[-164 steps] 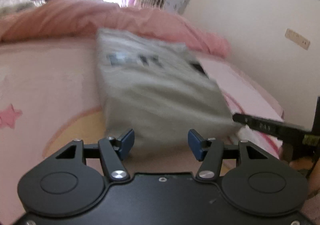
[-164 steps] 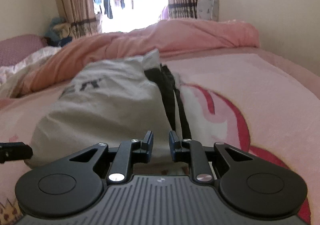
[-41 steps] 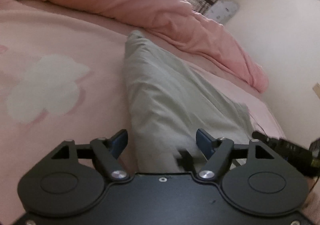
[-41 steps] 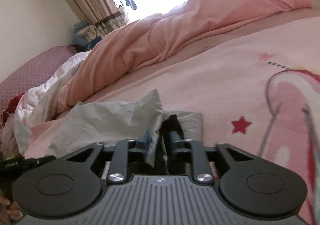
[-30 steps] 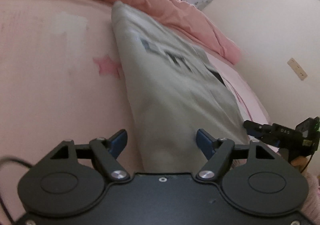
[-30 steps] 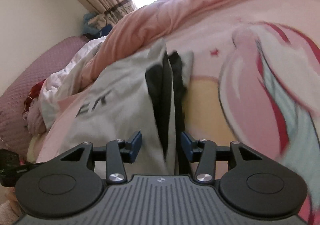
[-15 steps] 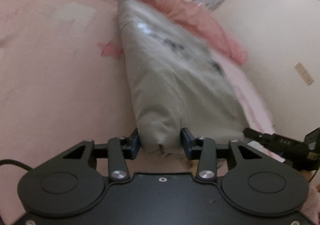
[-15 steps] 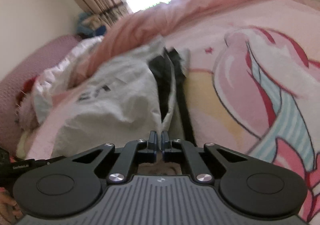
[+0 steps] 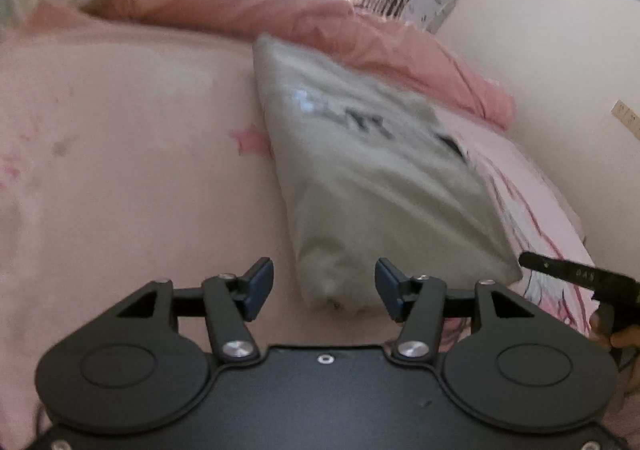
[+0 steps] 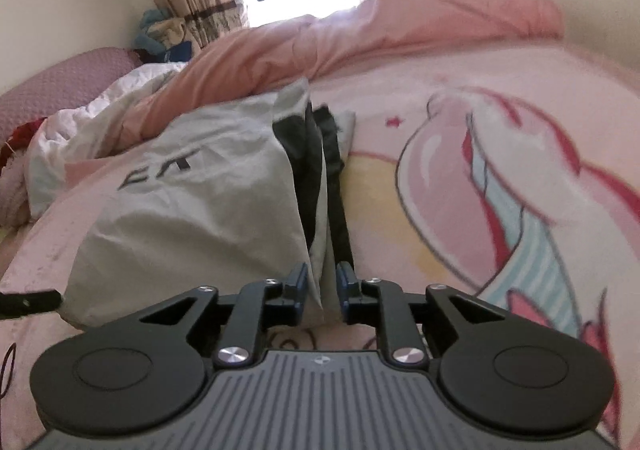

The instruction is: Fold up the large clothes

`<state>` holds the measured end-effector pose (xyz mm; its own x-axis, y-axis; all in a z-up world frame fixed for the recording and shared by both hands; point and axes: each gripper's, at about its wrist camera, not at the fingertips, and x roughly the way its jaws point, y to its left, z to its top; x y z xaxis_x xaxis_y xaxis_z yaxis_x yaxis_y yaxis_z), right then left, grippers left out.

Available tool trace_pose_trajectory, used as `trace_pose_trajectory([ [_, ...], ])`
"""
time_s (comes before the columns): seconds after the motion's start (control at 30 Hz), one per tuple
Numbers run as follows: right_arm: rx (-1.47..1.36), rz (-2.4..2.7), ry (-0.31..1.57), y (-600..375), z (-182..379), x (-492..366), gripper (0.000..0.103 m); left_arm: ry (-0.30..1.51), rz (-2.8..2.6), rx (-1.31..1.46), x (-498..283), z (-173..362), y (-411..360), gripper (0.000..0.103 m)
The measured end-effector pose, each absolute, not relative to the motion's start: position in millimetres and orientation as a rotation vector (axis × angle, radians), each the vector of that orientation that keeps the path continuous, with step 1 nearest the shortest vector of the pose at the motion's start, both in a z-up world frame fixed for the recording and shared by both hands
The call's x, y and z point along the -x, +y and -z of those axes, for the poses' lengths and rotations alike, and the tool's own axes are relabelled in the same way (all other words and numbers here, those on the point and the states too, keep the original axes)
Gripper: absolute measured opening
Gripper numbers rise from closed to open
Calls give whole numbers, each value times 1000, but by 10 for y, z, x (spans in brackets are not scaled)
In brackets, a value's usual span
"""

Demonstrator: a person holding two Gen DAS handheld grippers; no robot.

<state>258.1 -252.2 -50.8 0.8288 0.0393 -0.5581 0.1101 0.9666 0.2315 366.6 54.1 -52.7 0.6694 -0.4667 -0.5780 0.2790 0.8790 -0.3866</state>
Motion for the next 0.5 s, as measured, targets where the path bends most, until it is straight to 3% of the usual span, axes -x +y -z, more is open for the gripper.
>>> trace_pose_trajectory([
  [0.27,-205,-22,510,-2321,200,-2570,22,665,454,277,-3777,392,305,61],
  [0.5,-150,-32,573,-2092,446,-2837,22,697,424,225,-3879,611,88,64],
])
